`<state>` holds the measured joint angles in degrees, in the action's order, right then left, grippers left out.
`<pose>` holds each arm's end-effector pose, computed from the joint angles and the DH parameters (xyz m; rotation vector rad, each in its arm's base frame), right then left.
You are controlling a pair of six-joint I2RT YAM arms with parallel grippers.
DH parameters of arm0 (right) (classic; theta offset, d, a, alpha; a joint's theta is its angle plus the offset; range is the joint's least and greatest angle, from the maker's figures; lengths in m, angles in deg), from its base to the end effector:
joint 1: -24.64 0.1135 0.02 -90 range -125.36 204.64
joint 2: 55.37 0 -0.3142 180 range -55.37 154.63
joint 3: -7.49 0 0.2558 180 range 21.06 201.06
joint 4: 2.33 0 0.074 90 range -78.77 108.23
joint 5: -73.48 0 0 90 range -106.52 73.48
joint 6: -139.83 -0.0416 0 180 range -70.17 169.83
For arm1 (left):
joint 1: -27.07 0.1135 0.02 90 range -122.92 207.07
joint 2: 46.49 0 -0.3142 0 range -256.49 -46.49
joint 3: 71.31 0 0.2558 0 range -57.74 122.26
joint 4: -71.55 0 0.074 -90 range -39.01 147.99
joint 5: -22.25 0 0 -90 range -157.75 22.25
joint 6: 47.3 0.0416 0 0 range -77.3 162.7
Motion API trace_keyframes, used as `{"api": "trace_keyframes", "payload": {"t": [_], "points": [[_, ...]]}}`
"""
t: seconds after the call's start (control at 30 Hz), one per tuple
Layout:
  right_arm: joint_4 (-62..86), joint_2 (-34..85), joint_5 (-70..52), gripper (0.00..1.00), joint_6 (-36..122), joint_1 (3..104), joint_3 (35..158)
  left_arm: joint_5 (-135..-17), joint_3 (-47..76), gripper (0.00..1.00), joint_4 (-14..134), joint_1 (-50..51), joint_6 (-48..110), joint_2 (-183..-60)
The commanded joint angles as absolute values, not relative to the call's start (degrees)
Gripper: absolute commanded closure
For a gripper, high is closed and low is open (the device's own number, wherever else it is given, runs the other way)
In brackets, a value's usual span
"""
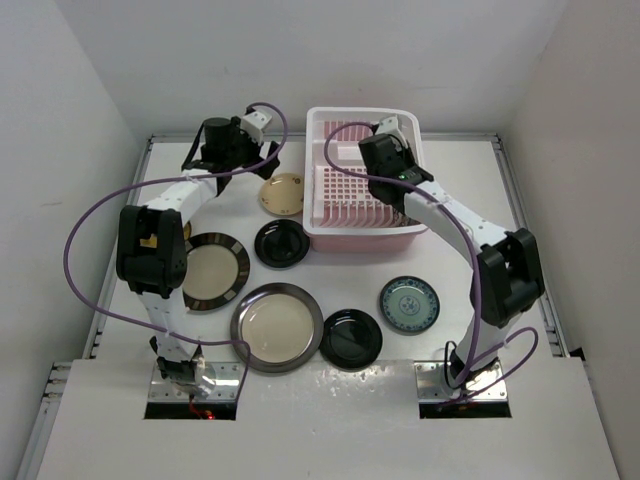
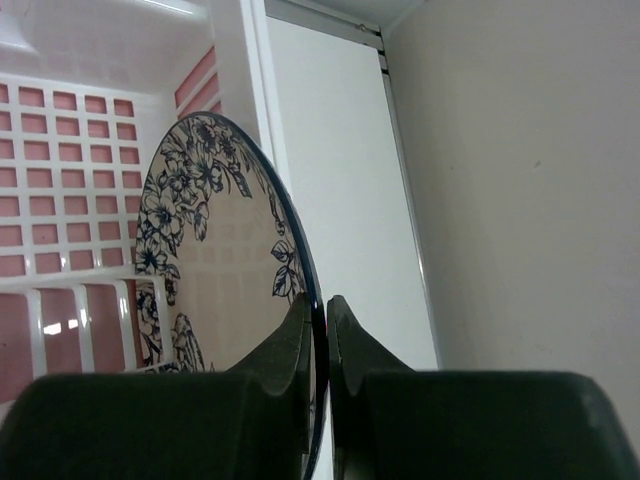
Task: Load the plates into the dish rack
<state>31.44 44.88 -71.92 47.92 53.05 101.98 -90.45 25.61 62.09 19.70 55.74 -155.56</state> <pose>0.3731 0.1629 0.3349 0.0228 2.0178 -0.7512 0.4712 -0.0771 0.3152 0.5956 1.8363 -0.3192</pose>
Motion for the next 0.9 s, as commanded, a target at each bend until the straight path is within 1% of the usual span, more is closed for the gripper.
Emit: {"api": "trace_keyframes", "payload": {"t": [0.0, 0.03, 0.07, 0.1, 0.23, 0.27, 0.37, 0.47, 0.5, 0.57, 0.6, 0.7, 0.8, 0.83, 0.87], "points": [[36.7, 46.3, -70.7, 0.93, 39.9, 52.2, 101.8, -91.5, 25.0, 0.00, 64.6, 20.4, 55.9, -152.8], [36.5, 46.1, -70.3, 0.90, 39.7, 52.3, 101.6, -91.5, 25.0, 0.00, 64.6, 20.4, 55.9, -152.8], [36.5, 45.8, -70.5, 0.83, 39.7, 52.3, 101.7, -91.5, 25.0, 0.00, 64.6, 20.4, 55.9, -152.8], [36.5, 45.6, -70.1, 0.79, 39.8, 52.2, 101.8, -91.5, 25.0, 0.00, 64.6, 20.4, 55.9, -152.8], [37.2, 45.4, -69.6, 0.65, 40.3, 52.4, 103.6, -91.5, 25.0, 0.00, 65.1, 20.4, 55.9, -152.8], [37.5, 45.2, -69.5, 0.58, 40.4, 52.3, 103.8, -91.5, 25.0, 0.00, 65.1, 20.4, 55.9, -152.8], [37.9, 44.8, -68.6, 0.50, 40.5, 52.3, 105.3, -91.5, 24.5, 0.00, 65.1, 20.4, 56.4, -152.8], [39.3, 44.4, -67.1, 0.31, 40.8, 52.2, 107.1, -92.0, 24.5, 0.00, 65.1, 20.4, 56.4, -152.8], [40.0, 44.2, -66.7, 0.17, 40.7, 52.3, 109.1, -92.8, 24.5, 0.00, 65.1, 20.4, 56.9, -152.8], [41.6, 43.4, -64.3, 0.05, 40.7, 52.3, 110.8, -94.1, 24.5, 0.00, 64.5, 20.4, 57.6, -152.3], [42.6, 43.3, -63.3, 0.00, 40.7, 52.5, 113.5, -94.9, 24.5, 0.00, 63.7, 20.4, 57.6, -152.3], [43.2, 40.6, -57.1, 0.00, 41.7, 52.2, 116.1, -99.3, 25.6, 0.00, 58.7, 22.1, 61.2, -151.7], [42.4, 36.5, -44.1, 0.00, 43.1, 51.5, 115.4, -103.2, 28.7, 0.00, 47.9, 25.9, 63.0, -151.2], [41.0, 35.0, -41.7, 0.00, 43.3, 50.8, 114.9, -105.5, 29.9, 0.06, 39.3, 27.5, 67.0, -151.7], [40.7, 34.3, -39.4, 0.00, 43.8, 50.7, 113.5, -109.1, 31.2, 0.14, 33.9, 30.3, 70.3, -152.7]]}}
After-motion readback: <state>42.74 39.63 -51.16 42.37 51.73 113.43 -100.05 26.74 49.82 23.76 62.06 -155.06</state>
